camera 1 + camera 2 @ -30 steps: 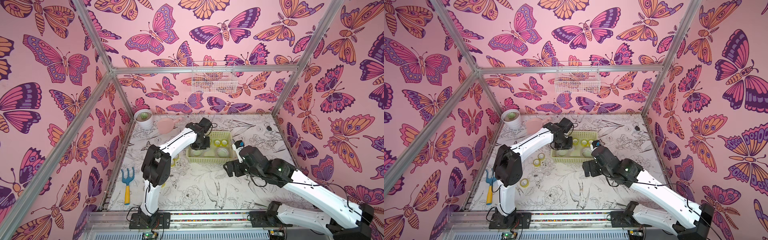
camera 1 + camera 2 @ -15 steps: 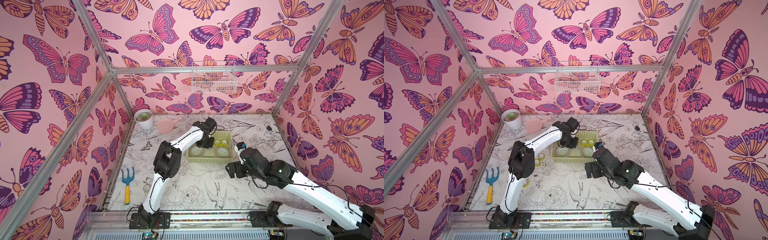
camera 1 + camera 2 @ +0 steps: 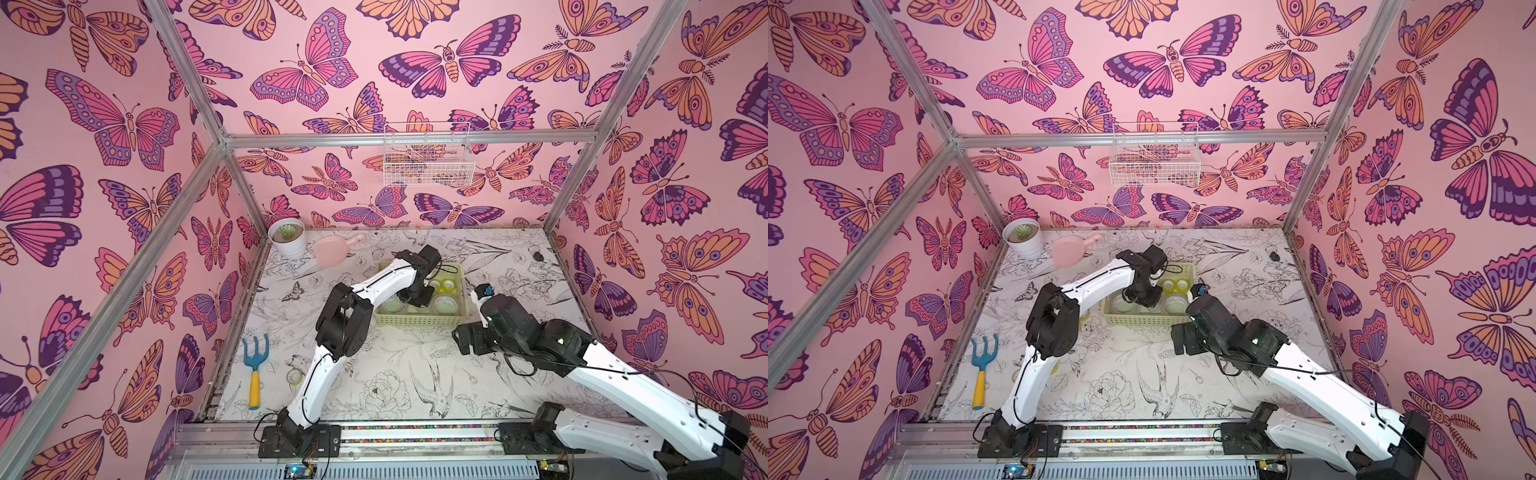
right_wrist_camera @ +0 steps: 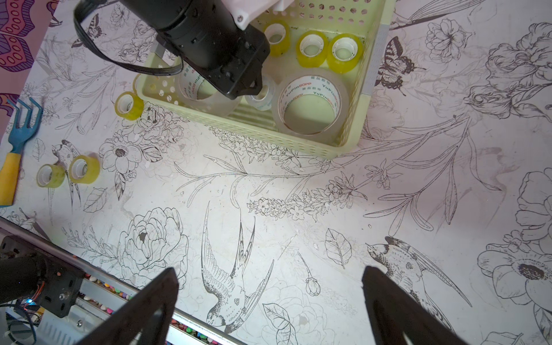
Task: Put the transparent tape into the storage box
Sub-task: Place the tape in the storage box.
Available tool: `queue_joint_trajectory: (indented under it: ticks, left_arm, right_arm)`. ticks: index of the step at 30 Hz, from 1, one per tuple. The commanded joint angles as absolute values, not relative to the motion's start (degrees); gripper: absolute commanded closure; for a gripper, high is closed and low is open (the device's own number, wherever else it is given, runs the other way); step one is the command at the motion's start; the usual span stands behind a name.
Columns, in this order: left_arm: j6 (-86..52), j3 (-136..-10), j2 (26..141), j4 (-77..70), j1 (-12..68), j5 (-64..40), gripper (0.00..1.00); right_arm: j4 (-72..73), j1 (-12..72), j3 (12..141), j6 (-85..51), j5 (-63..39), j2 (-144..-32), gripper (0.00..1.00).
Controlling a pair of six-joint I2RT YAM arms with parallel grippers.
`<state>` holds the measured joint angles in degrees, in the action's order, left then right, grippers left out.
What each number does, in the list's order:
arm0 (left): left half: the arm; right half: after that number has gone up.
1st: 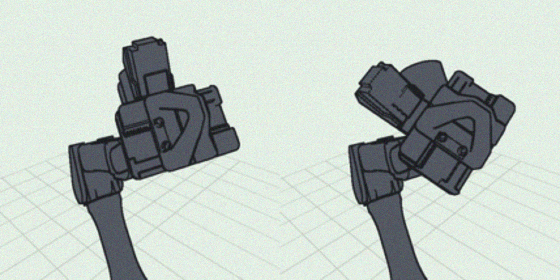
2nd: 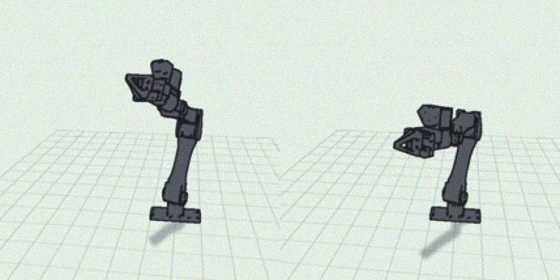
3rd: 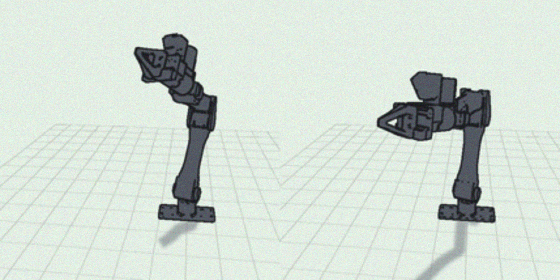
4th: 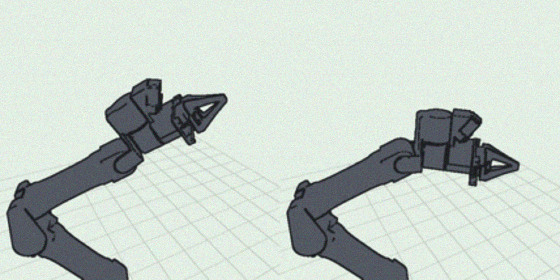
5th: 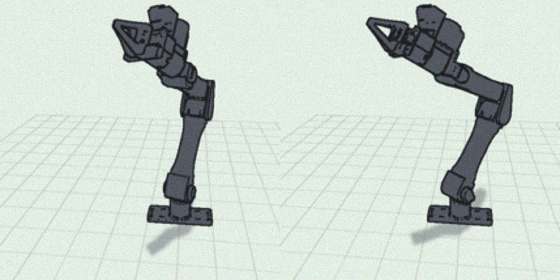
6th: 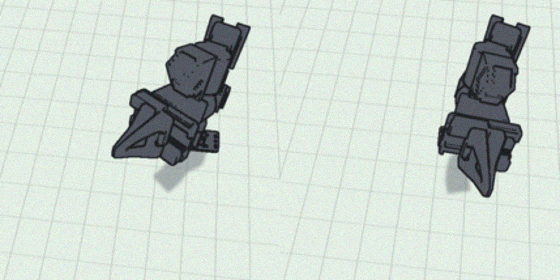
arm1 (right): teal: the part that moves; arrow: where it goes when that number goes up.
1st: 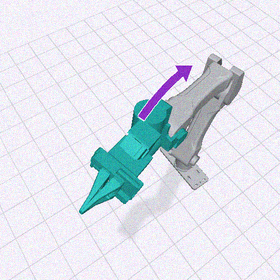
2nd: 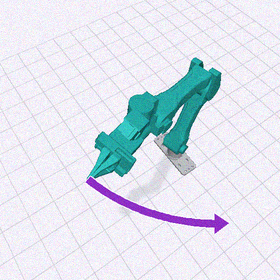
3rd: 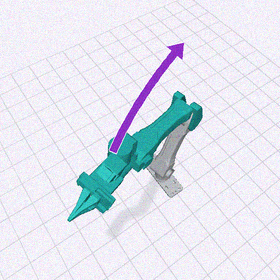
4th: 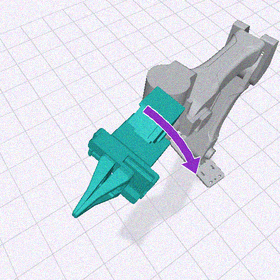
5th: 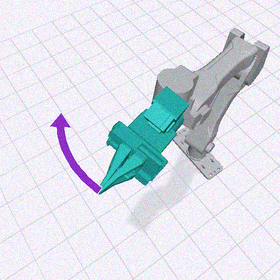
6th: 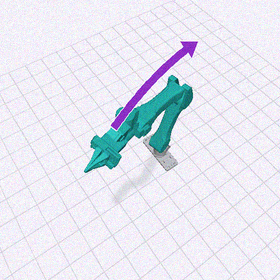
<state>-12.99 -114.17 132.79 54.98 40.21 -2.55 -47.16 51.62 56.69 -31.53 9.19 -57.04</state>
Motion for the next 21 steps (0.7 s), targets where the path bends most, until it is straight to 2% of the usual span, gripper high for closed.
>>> queue_joint_trajectory:
  ticks: [1,3,5,18,21]
  left_arm:
    - [-11.94,-112.51,132.57,56.61,40.85,-2.46,0.99]
    - [-11.93,-112.22,132.28,56.60,41.20,-2.29,0.95]
    - [-12.07,-111.77,131.71,56.60,41.31,-2.42,0.82]
    - [-13.46,-111.19,127.38,56.69,41.40,-1.80,0.70]
    - [-13.94,-111.29,126.96,56.95,41.40,-1.10,0.70]
  right_arm:
    - [-47.55,51.06,55.90,-31.90,10.00,-57.13,0.01]
    - [-47.46,50.98,55.90,-31.90,9.95,-57.13,0.01]
    - [-47.38,50.98,55.81,-31.90,9.88,-57.13,0.01]
    - [-46.76,50.97,55.02,-32.34,9.44,-56.78,0.01]
    - [-46.67,50.96,54.93,-32.34,9.49,-56.69,0.01]
